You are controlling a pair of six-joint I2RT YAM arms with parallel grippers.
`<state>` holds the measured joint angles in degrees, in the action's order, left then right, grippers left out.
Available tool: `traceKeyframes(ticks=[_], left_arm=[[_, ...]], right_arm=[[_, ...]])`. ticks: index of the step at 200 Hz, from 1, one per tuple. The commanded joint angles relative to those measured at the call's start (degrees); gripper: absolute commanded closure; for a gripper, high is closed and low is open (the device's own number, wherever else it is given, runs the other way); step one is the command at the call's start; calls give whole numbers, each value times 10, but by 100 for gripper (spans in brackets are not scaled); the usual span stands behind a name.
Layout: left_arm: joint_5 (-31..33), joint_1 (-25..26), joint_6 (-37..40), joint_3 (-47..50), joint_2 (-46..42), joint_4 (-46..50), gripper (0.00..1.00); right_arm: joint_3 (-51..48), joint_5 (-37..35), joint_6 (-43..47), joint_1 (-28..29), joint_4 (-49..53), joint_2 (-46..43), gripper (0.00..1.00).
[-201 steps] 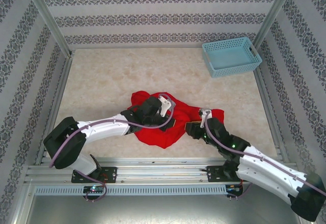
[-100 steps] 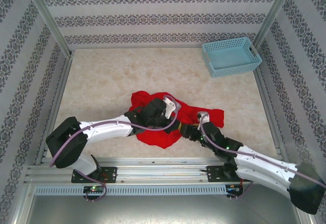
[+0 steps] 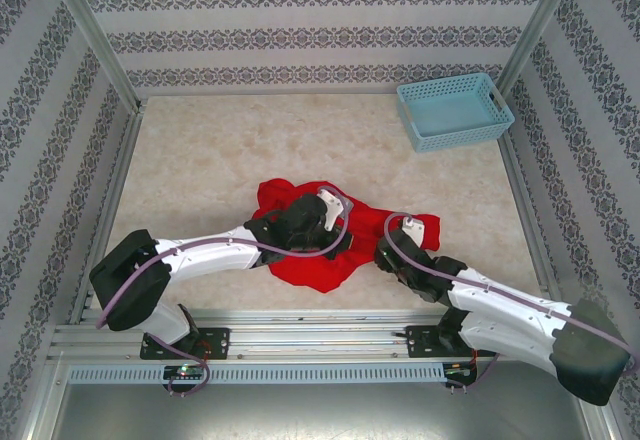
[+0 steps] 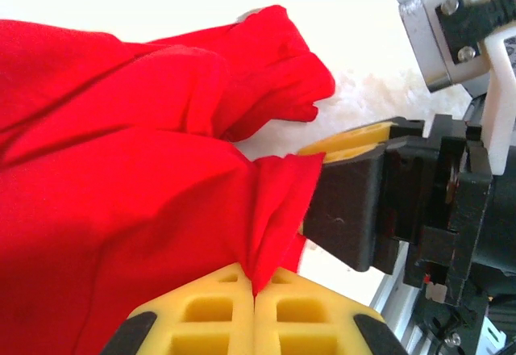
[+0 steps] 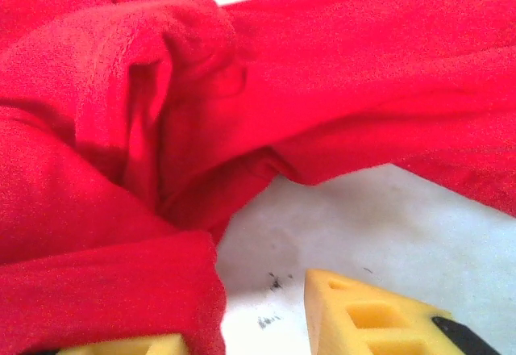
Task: Fold the inside-out t-shirt
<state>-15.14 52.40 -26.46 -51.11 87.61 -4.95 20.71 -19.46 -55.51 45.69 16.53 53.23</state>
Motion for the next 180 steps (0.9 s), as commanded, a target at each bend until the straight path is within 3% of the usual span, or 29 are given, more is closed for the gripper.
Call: traceKeyframes(ticks=[1,40,79,139,180], left_arm=[[42,-3,-9,-28,-1,18,100],[33,-3,-7,-40,28,17,100],[-17,-3,-12,-49,69,16,100],[58,-3,0,-41,81,74,100],[97,-5,13,-30,59,79,100]], right_arm=[[20,1,-4,-6,98,-16,68],[23,0,24,-10,113,-71,67],[-7,69,41,-29,16,-98,70],[16,88,76,-12,31,-144,67],[-7,224,59,14,-155,-139,69]])
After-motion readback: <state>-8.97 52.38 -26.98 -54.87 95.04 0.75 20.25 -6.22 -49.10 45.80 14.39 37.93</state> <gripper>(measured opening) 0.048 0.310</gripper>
